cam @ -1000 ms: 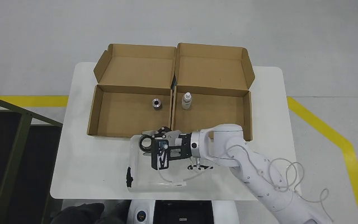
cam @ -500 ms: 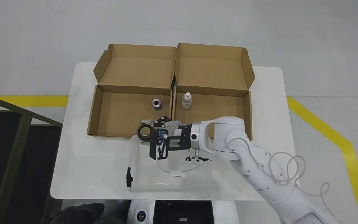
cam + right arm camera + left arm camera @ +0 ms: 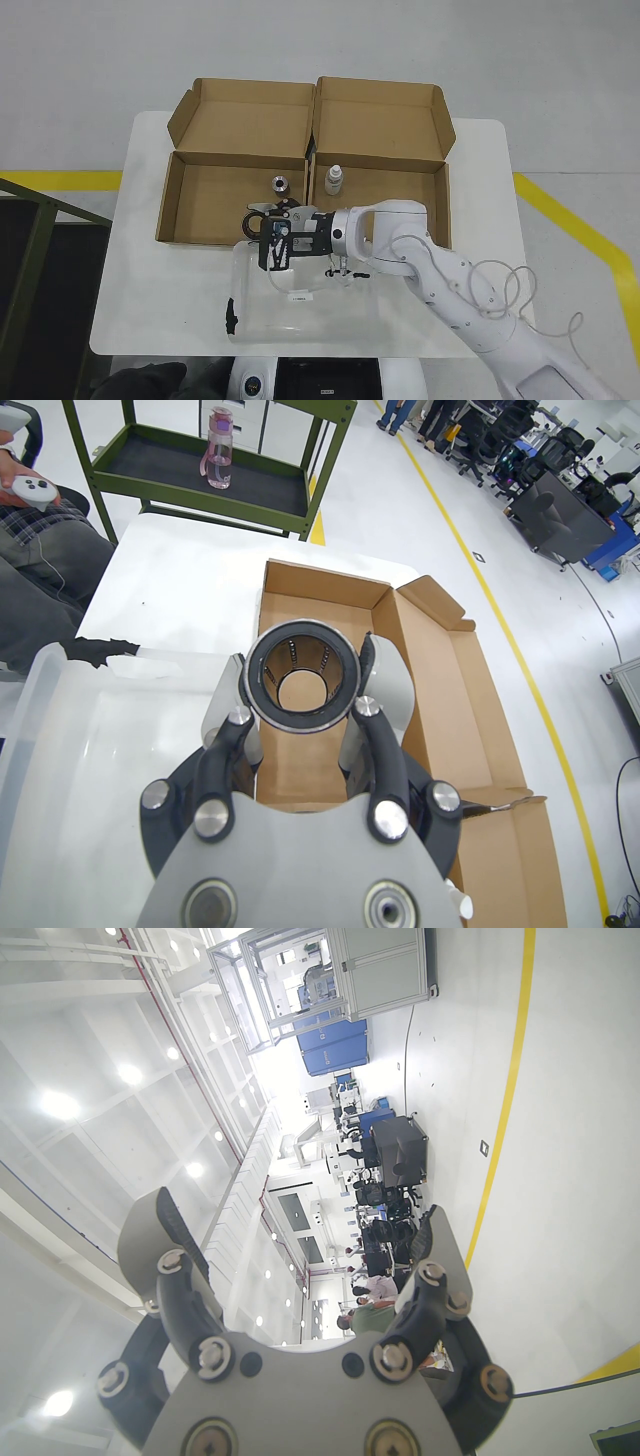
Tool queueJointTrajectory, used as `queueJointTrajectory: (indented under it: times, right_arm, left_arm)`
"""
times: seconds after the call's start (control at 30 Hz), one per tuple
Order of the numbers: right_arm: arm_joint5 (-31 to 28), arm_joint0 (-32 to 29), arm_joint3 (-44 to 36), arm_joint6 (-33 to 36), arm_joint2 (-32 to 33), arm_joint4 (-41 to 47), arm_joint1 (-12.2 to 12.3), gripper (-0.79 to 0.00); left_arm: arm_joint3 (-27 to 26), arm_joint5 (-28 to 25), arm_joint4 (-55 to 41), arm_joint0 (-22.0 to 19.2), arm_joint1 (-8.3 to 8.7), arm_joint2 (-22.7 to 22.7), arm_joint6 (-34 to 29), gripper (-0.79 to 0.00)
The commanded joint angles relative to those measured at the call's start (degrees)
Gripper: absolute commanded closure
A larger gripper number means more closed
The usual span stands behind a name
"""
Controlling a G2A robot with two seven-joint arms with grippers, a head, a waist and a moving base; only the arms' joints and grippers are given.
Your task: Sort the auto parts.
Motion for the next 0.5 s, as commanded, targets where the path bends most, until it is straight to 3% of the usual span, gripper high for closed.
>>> queueJointTrajectory:
  times: [0.0,0.47]
  right_arm:
    - [0.54,0.84,1.36,-0.14,-0.42,0.12,-0.29,0.000]
    - [2.56,5.39,11.05,-0.23,-2.75,1.60,-2.17,0.000]
  left_arm:
    - [0.00,0.00,0.00,0.00,0.00,0.00,0.00,-0.785]
    - [0.00,0.00,0.00,0.00,0.00,0.00,0.00,-0.785]
